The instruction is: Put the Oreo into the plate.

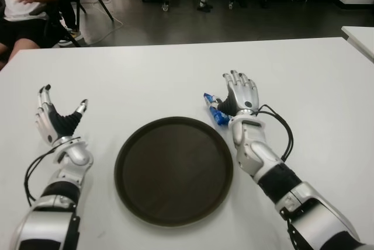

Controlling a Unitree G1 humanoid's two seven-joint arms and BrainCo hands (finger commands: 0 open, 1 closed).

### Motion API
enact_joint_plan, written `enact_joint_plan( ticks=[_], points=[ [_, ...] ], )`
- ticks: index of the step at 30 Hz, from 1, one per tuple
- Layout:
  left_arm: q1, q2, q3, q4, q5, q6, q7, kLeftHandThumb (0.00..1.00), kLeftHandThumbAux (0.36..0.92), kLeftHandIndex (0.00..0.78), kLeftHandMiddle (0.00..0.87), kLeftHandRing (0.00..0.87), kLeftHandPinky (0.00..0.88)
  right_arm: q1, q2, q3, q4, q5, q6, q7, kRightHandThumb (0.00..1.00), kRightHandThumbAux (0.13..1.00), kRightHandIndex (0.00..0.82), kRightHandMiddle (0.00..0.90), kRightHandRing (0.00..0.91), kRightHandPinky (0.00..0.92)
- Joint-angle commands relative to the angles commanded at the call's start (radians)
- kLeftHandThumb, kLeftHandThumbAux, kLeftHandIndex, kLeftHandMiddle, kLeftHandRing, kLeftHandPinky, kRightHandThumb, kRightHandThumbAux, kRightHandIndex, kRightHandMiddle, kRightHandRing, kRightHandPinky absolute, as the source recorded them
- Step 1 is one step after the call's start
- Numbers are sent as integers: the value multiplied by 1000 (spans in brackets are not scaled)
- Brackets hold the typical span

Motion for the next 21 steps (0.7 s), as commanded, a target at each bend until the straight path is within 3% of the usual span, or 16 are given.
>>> enact_joint_plan(
  ticks=[2,3,4,5,6,8,10,13,15,16,17,18,21],
  points=[
    [1,-2,0,1,0,0,-1,267,652,43,84,75,47,9,4,-20,5,16,-43,-36,317,604,0,0,0,0],
    [-1,0,2,11,-5,-1,-10,266,652,42,82,72,46,11,0,-75,48,81,-234,-144,323,605,0,0,0,0],
    [-3,1,4,19,-8,-1,-17,269,655,44,85,80,57,11,-3,-116,82,129,-377,-227,316,615,0,0,0,0],
    [-5,2,5,24,-10,1,-22,275,660,46,91,91,75,-18,-20,-167,155,186,-548,-297,306,631,0,0,0,0],
    [-6,3,6,27,-11,4,-24,279,660,47,97,105,91,-42,-32,-199,208,221,-656,-338,281,640,0,0,0,0],
    [-7,3,6,28,-11,5,-23,288,661,50,105,120,110,-77,-47,-248,288,283,-769,-321,237,643,0,0,0,0],
    [-3,2,5,31,-9,1,-19,297,662,52,112,129,123,-85,-52,-344,378,426,-865,-182,195,639,0,0,0,0],
    [-2,5,6,33,-10,-2,-21,309,665,54,119,138,135,-97,-53,-378,437,482,-924,-134,139,627,0,0,0,0],
    [-2,11,10,41,-16,-9,-33,295,670,48,111,129,128,-196,-112,-707,605,858,-719,329,82,595,0,0,0,0],
    [-1,13,11,44,-18,-12,-38,284,672,46,105,124,123,-225,-139,-810,664,972,-651,468,66,579,0,0,0,0],
    [0,14,13,46,-21,-18,-43,267,674,43,98,116,116,-224,-159,-837,702,998,-639,510,42,554,0,0,0,0],
    [1,14,15,47,-23,-22,-46,255,677,43,95,113,112,-214,-168,-823,716,979,-654,494,26,542,0,0,0,0],
    [5,19,25,49,-39,-42,-73,235,691,46,96,113,110,-144,-209,-652,770,758,-741,279,8,527,0,0,0,0]
  ],
)
